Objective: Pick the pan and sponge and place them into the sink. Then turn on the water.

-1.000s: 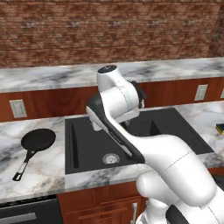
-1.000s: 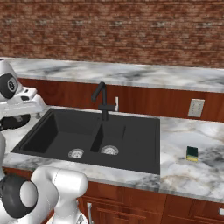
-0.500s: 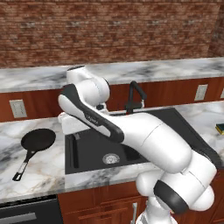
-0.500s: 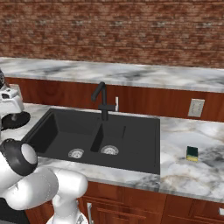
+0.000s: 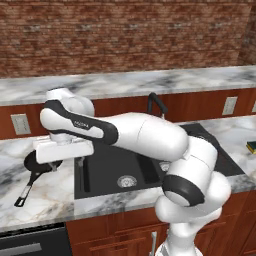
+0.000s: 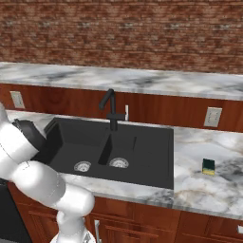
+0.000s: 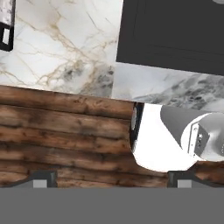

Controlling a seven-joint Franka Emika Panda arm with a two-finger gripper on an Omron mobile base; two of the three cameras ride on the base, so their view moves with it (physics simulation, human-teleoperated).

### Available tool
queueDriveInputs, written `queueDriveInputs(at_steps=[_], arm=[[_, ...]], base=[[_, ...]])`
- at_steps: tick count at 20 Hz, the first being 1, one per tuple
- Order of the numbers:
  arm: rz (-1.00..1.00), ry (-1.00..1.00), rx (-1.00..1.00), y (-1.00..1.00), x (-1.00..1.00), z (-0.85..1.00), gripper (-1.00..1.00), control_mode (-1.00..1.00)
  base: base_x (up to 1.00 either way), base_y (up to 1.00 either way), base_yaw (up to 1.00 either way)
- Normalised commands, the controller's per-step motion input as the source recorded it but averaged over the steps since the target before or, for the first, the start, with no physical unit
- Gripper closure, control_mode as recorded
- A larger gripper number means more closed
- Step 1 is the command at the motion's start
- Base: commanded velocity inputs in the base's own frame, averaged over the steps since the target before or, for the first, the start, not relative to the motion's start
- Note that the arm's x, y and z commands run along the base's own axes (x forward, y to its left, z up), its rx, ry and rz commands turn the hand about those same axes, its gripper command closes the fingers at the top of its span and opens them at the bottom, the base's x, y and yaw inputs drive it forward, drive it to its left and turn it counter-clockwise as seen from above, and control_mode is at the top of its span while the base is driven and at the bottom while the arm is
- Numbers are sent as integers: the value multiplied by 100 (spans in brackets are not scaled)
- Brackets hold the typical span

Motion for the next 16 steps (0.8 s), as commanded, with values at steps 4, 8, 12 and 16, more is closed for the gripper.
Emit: queueDriveInputs(at_steps=[4,8,12,16], arm=[[-12,0,-1,70,6,-24,-100,-100],[-10,0,-2,48,15,-27,-100,-100],[-7,0,0,17,13,-30,-100,-100],[-5,0,0,11,19,-34,-100,-100]], base=[[0,0,0],[0,0,0],[0,0,0],[0,0,0]])
